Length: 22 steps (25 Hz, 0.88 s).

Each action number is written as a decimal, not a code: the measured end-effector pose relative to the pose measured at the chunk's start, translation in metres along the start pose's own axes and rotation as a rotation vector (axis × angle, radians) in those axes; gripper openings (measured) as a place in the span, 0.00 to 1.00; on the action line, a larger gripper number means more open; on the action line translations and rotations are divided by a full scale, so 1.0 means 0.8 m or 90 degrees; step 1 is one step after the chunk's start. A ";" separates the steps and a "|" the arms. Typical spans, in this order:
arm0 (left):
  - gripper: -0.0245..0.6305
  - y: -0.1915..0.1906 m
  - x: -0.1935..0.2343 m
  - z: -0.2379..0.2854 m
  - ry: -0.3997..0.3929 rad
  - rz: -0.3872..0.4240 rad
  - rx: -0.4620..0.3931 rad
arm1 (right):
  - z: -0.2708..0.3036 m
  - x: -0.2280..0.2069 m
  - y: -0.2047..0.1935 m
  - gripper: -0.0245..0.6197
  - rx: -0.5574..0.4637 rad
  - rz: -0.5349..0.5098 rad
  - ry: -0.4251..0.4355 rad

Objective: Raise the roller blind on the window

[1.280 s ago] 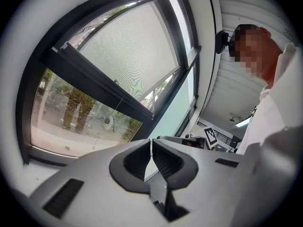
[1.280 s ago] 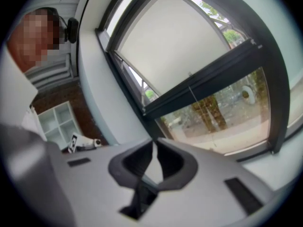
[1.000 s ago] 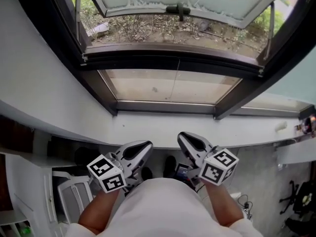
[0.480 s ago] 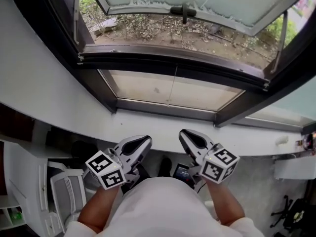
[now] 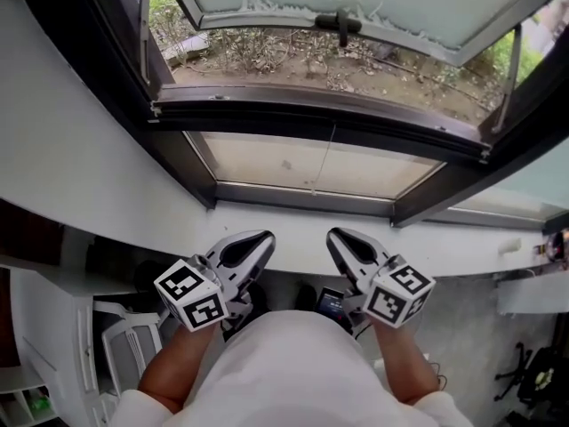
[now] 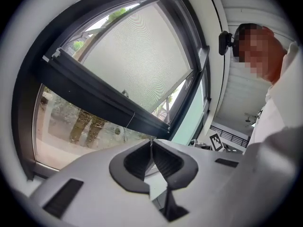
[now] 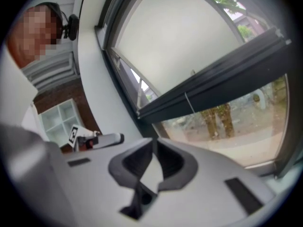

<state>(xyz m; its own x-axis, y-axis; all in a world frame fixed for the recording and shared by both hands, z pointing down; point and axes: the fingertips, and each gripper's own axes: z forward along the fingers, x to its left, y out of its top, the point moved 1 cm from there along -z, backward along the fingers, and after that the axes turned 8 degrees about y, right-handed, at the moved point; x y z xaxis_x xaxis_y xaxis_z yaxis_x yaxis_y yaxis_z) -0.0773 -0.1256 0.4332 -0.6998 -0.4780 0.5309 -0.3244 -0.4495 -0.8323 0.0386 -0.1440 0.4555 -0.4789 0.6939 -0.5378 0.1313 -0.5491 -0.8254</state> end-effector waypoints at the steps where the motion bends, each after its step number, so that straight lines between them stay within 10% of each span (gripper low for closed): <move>1: 0.09 0.003 0.003 -0.002 -0.003 0.004 0.002 | 0.003 0.003 0.001 0.08 -0.004 -0.002 -0.004; 22: 0.09 0.025 0.010 0.022 -0.075 0.103 0.027 | -0.003 -0.007 0.018 0.08 0.022 -0.117 -0.095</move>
<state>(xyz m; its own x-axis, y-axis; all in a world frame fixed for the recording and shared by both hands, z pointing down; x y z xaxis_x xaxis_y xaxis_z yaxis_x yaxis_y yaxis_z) -0.0783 -0.1517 0.4235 -0.6609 -0.6304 0.4072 -0.1842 -0.3897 -0.9023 0.0449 -0.1549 0.4458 -0.6148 0.7091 -0.3452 0.0012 -0.4369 -0.8995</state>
